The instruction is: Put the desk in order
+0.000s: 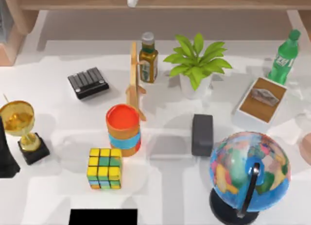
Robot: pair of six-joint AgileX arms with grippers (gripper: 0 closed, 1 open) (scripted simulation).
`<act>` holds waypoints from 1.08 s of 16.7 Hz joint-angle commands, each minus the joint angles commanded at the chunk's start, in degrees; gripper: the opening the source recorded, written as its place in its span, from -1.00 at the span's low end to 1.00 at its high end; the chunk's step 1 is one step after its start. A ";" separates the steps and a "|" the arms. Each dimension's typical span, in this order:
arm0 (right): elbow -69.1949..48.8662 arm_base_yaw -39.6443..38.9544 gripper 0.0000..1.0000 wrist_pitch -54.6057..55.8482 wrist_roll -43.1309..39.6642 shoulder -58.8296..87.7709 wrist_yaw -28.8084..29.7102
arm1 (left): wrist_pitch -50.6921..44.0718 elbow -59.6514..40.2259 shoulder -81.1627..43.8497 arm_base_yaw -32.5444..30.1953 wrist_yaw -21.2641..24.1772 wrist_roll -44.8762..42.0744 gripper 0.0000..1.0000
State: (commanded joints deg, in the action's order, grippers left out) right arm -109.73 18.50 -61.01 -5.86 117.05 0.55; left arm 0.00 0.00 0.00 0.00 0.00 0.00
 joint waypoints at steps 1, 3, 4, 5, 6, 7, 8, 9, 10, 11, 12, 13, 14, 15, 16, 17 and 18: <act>-5.04 0.89 1.00 -2.79 -0.29 5.45 0.04 | 0.00 0.00 0.00 0.00 0.00 0.00 1.00; -14.03 2.23 1.00 -7.72 -0.80 14.92 0.07 | 0.00 0.00 0.00 0.00 0.00 0.00 1.00; -17.93 2.62 1.00 -9.81 -1.00 18.91 0.02 | 0.00 0.00 0.00 0.00 0.00 0.00 1.00; -21.42 2.81 1.00 -11.65 -1.15 22.40 -0.08 | 0.00 0.00 0.00 0.00 0.00 0.00 1.00; -24.48 2.85 1.00 -13.20 -1.26 25.34 -0.20 | 0.00 0.00 0.00 0.00 0.00 0.00 1.00; -27.09 2.75 1.00 -14.44 -1.32 27.71 -0.36 | 0.00 0.00 0.00 0.00 0.00 0.00 1.00; -29.20 2.59 1.00 -15.37 -1.34 29.49 -0.51 | 0.00 0.00 0.00 0.00 0.00 0.00 1.00; -30.60 2.44 1.00 -15.93 -1.35 30.58 -0.64 | 0.00 0.00 0.00 0.00 0.00 0.00 1.00; -31.41 2.34 1.00 -16.23 -1.36 31.16 -0.72 | 0.00 0.00 0.00 0.00 0.00 0.00 1.00; -31.65 2.31 1.00 -16.31 -1.36 31.33 -0.75 | 0.00 0.00 0.00 0.00 0.00 0.00 1.00; -31.65 2.31 1.00 -16.31 -1.36 31.33 -0.75 | 0.00 0.00 0.00 0.00 0.00 0.00 1.00; -31.65 2.31 1.00 -16.31 -1.36 31.33 -0.75 | 0.00 0.00 0.00 0.00 0.00 0.00 1.00; -31.65 2.31 1.00 -16.31 -1.36 31.33 -0.75 | 0.00 0.00 0.00 0.00 0.00 0.00 1.00; -31.49 2.47 1.00 -16.22 -1.34 31.33 -0.71 | 0.00 0.00 0.00 0.00 0.00 0.00 1.00; -31.38 2.48 1.00 -16.15 -1.37 31.29 -0.71 | 0.00 0.00 0.00 0.00 0.00 0.00 1.00; -30.99 2.51 1.00 -15.88 -1.44 31.15 -0.74 | 0.00 0.00 0.00 0.00 0.00 0.00 1.00; -30.40 2.54 1.00 -15.48 -1.53 30.96 -0.77 | 0.00 0.00 0.00 0.00 0.00 0.00 1.00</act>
State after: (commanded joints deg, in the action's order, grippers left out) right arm -140.13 21.05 -76.49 -7.39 148.01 -0.22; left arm 0.00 0.00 0.00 0.00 0.00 0.00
